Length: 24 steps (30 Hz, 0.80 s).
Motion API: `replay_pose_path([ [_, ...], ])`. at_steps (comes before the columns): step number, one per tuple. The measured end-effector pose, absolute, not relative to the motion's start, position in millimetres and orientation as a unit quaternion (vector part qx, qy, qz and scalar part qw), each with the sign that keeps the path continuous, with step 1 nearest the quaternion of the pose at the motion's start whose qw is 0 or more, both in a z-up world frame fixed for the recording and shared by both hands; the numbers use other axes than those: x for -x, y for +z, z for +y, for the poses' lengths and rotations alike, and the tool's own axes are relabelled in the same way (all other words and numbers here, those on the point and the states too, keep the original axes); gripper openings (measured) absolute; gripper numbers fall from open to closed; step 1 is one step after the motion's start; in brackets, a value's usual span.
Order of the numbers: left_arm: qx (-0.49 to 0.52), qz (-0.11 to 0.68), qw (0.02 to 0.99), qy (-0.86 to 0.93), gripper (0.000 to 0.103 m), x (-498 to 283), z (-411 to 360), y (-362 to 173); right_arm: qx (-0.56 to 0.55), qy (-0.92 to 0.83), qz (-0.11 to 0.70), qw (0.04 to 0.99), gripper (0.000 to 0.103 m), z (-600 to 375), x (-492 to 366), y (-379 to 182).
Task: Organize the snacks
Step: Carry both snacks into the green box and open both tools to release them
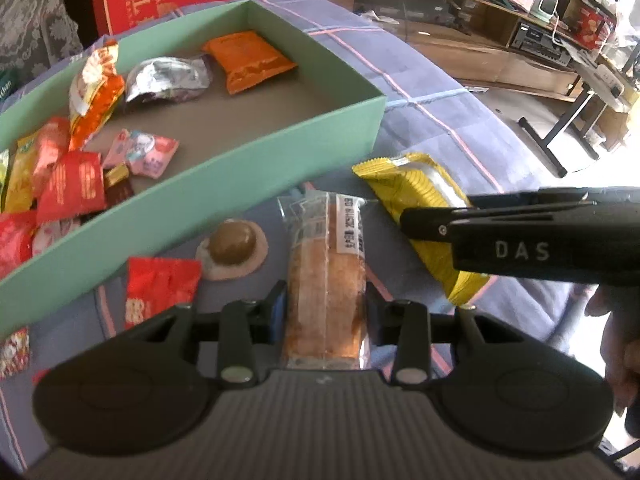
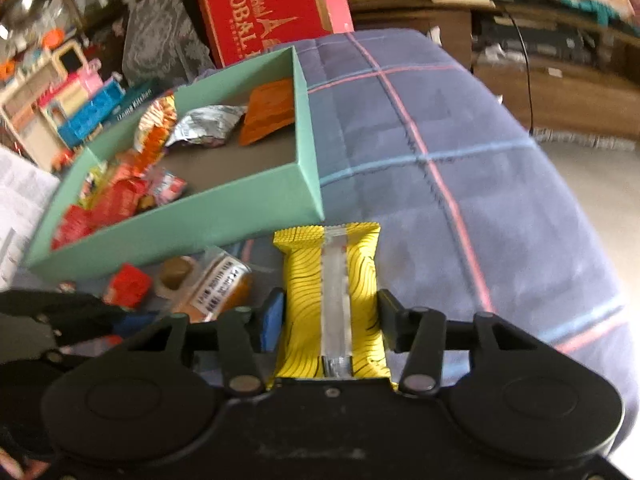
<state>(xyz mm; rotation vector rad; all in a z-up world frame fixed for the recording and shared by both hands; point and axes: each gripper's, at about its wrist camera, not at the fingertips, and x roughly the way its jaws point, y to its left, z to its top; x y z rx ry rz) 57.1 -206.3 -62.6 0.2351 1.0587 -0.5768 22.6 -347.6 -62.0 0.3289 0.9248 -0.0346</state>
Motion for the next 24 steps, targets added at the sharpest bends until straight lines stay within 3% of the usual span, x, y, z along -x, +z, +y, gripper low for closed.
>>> replay_pose_path([
  [11, -0.063, 0.451, 0.844, -0.283, 0.037, -58.9, -191.9, -15.9, -0.212, -0.007, 0.396, 0.893, 0.048, -358.3, -9.4, -14.4],
  [19, -0.029, 0.409, 0.883, -0.229, 0.037, -121.7, -173.2, 23.0, -0.209, 0.012, 0.363, 0.908, 0.048, -349.1, -64.2, 13.6],
  [24, -0.023, 0.412, 0.889, -0.199, 0.037, -164.4, -169.0, 17.2, -0.206, 0.013, 0.376, 0.903, 0.048, -340.7, -103.4, 7.7],
])
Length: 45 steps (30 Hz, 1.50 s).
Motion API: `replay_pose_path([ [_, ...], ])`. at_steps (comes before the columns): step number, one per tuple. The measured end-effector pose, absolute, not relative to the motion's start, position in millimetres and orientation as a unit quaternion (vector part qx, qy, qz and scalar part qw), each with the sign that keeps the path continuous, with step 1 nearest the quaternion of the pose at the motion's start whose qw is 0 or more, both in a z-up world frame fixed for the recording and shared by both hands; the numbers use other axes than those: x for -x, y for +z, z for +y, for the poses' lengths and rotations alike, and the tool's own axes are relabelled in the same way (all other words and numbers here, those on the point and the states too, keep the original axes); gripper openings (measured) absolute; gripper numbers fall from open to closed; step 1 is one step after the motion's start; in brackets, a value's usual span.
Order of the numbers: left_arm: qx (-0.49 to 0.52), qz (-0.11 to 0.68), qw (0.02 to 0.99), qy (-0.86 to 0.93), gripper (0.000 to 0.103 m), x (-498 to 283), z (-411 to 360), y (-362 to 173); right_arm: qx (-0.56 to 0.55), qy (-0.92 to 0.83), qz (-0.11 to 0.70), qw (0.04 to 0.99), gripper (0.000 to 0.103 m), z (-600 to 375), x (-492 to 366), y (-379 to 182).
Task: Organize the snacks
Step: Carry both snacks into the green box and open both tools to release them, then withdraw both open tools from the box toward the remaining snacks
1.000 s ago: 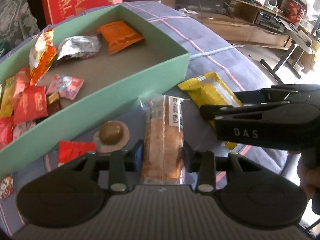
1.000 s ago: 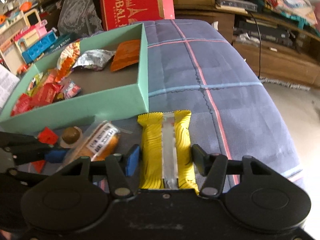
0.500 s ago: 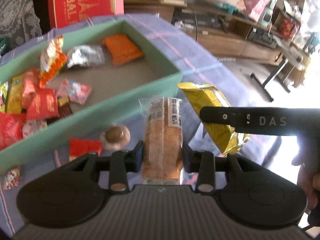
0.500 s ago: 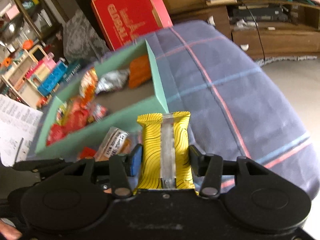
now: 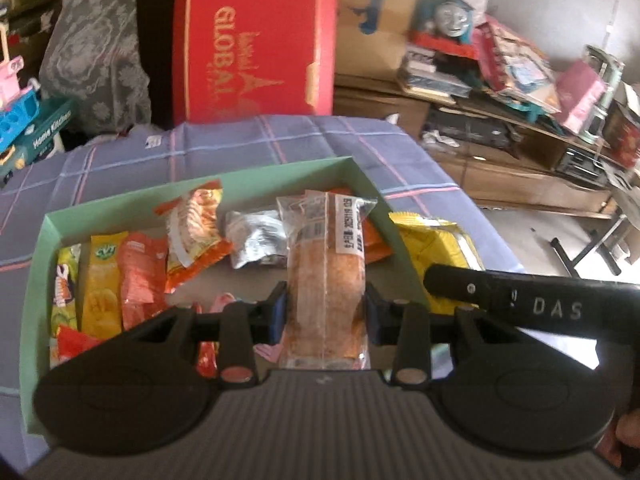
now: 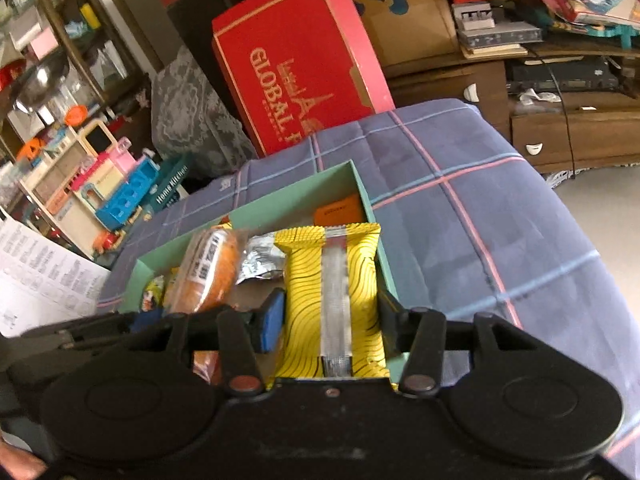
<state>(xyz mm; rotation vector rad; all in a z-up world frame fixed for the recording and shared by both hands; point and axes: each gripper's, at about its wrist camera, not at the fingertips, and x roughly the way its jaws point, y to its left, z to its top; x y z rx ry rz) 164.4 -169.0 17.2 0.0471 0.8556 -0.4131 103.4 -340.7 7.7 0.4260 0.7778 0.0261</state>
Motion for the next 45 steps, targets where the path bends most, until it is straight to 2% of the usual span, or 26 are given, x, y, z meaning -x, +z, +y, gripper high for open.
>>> replay_pose_path([
  [9, 0.003, 0.459, 0.869, -0.186, 0.037, -196.7, -171.3, -25.4, -0.179, 0.011, 0.401, 0.898, 0.049, -327.0, -144.1, -7.3],
  [11, 0.008, 0.464, 0.866, -0.185, 0.037, -199.3, -172.4, -30.6, -0.176, 0.015, 0.403, 0.898, 0.054, -326.3, -146.0, -7.1],
  [12, 0.012, 0.466, 0.865, -0.185, 0.042, -200.7, -173.2, -32.6, -0.177, 0.020, 0.403, 0.898, 0.054, -325.8, -146.4, -6.3],
  [13, 0.015, 0.466, 0.865, -0.184, 0.061, -201.0, -173.2, -33.9, -0.177, 0.021, 0.402, 0.898, 0.060, -325.8, -145.4, -4.3],
  [14, 0.017, 0.466, 0.866, -0.183, 0.072, -201.4, -173.6, -34.4, -0.180, 0.021, 0.397, 0.900, 0.073, -327.4, -142.6, -2.1],
  [15, 0.017, 0.462, 0.868, -0.181, 0.091, -201.1, -173.8, -33.7, -0.181, 0.021, 0.392, 0.902, 0.079, -327.7, -140.7, 0.7],
  [16, 0.016, 0.456, 0.872, -0.178, 0.100, -199.9, -174.0, -32.2, -0.181, 0.020, 0.385, 0.905, 0.087, -328.8, -138.2, 3.5],
  [17, 0.015, 0.452, 0.874, -0.176, 0.102, -198.8, -173.8, -30.6, -0.180, 0.019, 0.379, 0.908, 0.092, -329.3, -135.6, 6.2],
  [22, 0.029, 0.461, 0.869, -0.181, 0.103, -195.6, -169.5, -23.4, -0.178, 0.006, 0.372, 0.911, 0.102, -328.9, -130.5, 9.9],
  [45, 0.023, 0.445, 0.879, -0.169, 0.103, -111.1, -103.4, 6.0, -0.194, 0.002, 0.389, 0.900, 0.103, -307.4, -72.8, 17.0],
])
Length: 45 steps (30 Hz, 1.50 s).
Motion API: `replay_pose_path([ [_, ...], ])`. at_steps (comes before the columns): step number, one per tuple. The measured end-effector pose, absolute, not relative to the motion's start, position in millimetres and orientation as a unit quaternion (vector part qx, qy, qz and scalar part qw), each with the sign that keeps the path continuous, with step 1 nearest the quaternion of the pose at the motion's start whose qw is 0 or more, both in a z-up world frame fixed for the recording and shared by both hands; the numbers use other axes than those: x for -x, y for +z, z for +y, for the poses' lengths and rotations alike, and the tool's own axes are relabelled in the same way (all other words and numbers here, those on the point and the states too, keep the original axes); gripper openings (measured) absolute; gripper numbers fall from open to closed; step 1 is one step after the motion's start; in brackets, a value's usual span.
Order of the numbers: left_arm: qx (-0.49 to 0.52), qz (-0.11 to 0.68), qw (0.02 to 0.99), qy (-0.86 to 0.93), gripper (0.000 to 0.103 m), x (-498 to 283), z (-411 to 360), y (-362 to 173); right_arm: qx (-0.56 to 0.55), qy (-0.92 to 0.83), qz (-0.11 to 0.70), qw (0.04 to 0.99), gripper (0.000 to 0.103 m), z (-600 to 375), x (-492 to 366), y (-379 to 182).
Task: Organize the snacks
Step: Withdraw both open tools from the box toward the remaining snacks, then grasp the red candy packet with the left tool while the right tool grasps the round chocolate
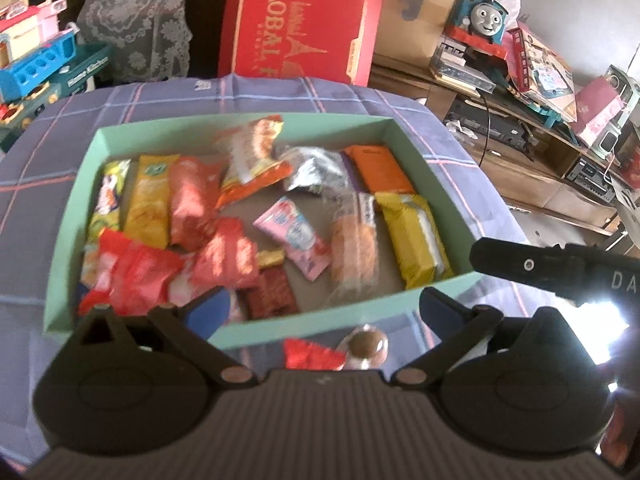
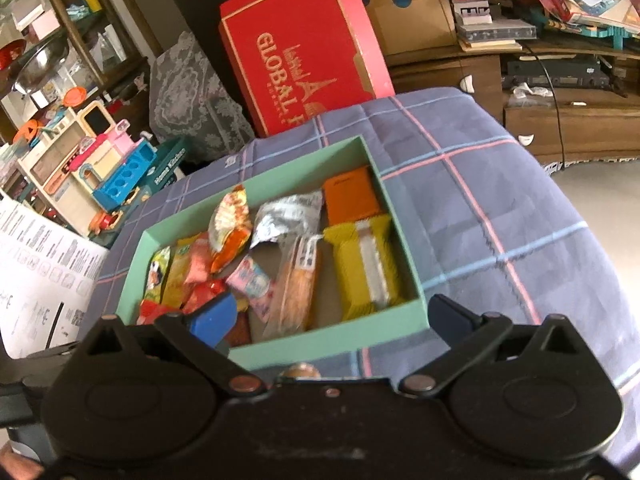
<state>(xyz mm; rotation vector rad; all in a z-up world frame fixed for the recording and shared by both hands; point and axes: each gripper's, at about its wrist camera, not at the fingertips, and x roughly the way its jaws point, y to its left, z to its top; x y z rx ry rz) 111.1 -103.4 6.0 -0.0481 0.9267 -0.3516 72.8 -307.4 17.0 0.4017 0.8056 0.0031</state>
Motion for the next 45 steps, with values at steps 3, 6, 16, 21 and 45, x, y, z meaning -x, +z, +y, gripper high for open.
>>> replay_pose_path([
  [3, 0.028, 0.449, 0.878, -0.163, 0.103, -97.7, -88.5, 0.5, -0.201, 0.009, 0.395, 0.896, 0.103, -300.2, -66.8, 13.5],
  [6, 0.028, 0.458, 0.875, -0.155, 0.103, -87.9, -76.6, -9.0, -0.209, 0.017, 0.401, 0.892, 0.103, -293.2, -61.4, 7.2],
  [16, 0.019, 0.495, 0.858, -0.135, 0.103, -69.9, -62.9, -47.1, -0.227, 0.023, 0.441, 0.868, 0.103, -277.8, -38.8, -30.8],
  [21, 0.006, 0.499, 0.855, -0.143, 0.103, -68.4, -75.9, -56.7, -0.236, 0.015, 0.454, 0.859, 0.103, -282.4, -33.5, -43.5],
  [45, -0.065, 0.459, 0.870, -0.166, 0.036, -80.5, -106.9, -69.8, -0.256, -0.001, 0.472, 0.844, 0.093, -288.2, -48.0, -63.3],
])
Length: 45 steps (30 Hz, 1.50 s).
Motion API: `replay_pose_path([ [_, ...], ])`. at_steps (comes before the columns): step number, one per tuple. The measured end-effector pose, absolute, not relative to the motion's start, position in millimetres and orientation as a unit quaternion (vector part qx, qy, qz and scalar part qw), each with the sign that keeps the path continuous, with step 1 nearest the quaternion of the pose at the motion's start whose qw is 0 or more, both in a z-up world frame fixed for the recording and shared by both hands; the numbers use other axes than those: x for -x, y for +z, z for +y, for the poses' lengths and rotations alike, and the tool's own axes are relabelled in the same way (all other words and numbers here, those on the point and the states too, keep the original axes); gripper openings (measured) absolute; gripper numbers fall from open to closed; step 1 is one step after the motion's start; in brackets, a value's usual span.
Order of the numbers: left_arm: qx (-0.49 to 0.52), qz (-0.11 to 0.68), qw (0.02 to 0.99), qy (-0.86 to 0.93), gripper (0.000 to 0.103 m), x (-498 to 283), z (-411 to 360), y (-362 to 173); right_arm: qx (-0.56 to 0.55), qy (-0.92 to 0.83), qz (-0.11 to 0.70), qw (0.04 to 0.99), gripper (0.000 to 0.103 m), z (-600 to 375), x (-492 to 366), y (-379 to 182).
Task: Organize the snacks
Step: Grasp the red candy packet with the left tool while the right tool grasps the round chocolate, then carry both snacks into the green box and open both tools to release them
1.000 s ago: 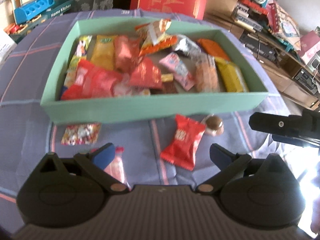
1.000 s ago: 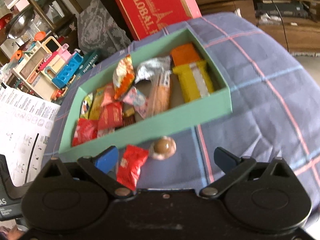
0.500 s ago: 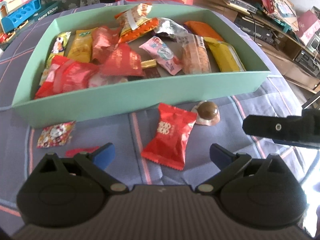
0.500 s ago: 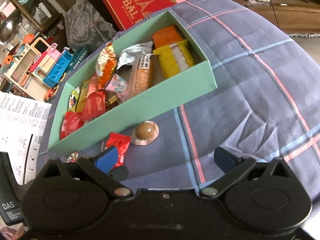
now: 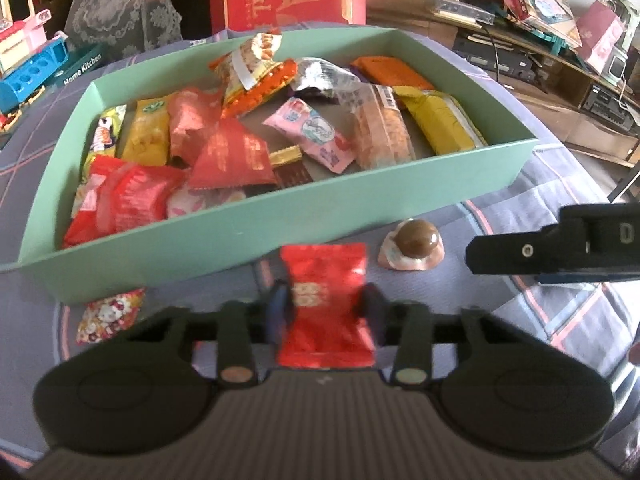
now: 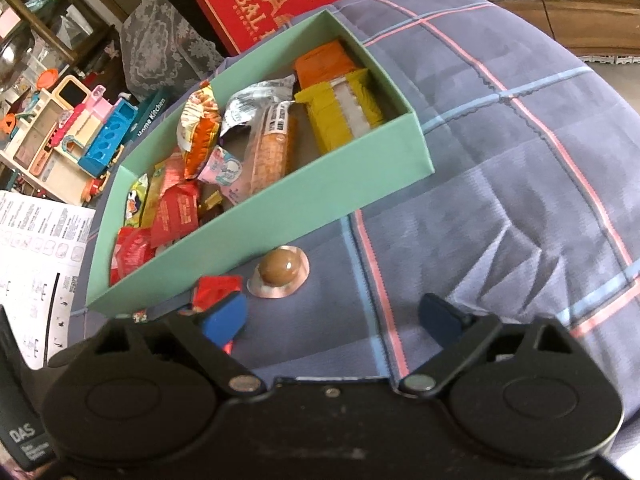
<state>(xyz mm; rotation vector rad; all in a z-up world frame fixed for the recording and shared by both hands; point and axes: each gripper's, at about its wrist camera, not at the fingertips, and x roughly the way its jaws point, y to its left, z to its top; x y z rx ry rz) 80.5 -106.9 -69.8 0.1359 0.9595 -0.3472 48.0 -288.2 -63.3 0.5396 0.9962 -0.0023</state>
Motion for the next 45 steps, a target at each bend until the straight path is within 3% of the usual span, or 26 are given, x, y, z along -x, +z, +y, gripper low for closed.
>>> replay_pose_path([
  [9, -0.011, 0.472, 0.867, -0.159, 0.036, -81.4, -66.8, -67.2, -0.188, 0.016, 0.468, 0.864, 0.070, -259.7, -65.9, -62.4],
  [11, 0.004, 0.476, 0.865, -0.159, 0.036, -83.6, -60.1, -66.8, -0.174, 0.025, 0.467, 0.867, 0.057, -252.7, -71.0, -61.5],
  [21, 0.013, 0.475, 0.864, -0.164, 0.036, -86.2, -55.8, -68.4, -0.075, 0.048, 0.451, 0.888, 0.052, -219.0, -85.5, -64.3],
  [25, 0.011, 0.473, 0.865, -0.164, 0.036, -86.2, -56.7, -68.6, -0.012, 0.051, 0.443, 0.895, 0.044, -205.7, -80.2, -65.6],
  [45, -0.006, 0.476, 0.860, -0.184, 0.034, -62.9, -65.5, -56.2, -0.115, 0.050, 0.446, 0.886, 0.041, -241.8, -43.0, -47.3],
])
